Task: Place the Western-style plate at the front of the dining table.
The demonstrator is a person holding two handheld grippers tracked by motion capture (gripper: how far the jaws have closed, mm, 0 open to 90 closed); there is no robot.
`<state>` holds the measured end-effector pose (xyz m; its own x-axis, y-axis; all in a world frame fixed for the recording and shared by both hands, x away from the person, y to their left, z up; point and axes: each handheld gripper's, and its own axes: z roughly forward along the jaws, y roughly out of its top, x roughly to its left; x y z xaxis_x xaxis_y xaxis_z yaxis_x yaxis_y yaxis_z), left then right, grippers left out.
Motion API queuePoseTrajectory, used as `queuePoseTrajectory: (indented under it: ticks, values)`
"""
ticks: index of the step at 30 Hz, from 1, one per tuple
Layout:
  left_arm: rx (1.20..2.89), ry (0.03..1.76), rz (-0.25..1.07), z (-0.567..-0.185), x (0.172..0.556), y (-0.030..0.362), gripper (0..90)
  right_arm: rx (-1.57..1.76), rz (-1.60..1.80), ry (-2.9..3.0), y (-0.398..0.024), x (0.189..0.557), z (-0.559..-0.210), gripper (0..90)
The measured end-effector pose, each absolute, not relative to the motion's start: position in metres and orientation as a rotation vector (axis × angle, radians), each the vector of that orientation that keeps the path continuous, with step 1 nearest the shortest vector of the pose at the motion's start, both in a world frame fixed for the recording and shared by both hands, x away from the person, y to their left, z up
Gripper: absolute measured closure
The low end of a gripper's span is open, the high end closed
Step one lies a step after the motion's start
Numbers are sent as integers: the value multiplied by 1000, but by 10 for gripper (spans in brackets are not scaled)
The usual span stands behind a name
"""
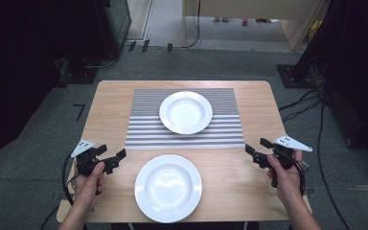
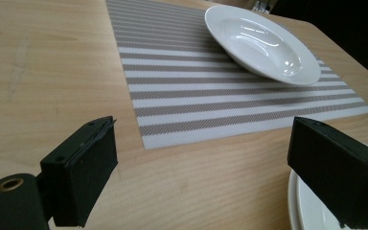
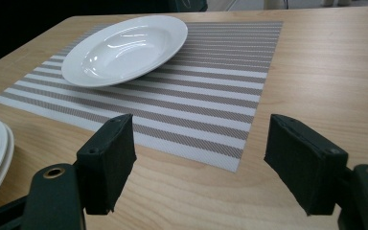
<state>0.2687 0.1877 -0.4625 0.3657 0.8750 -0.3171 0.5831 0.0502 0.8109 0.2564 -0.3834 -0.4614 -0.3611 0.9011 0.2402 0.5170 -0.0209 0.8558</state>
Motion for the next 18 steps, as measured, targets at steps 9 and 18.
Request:
queuePoseTrajectory:
  ticks: [9,18]
  values:
    - [1649,1395,402,-481,241,209,99,1494,1325,1877,-401,230,-475,250]
    - [1664,1445,413,-493,221,229,99,1555,1268,1892,-416,204,-501,245]
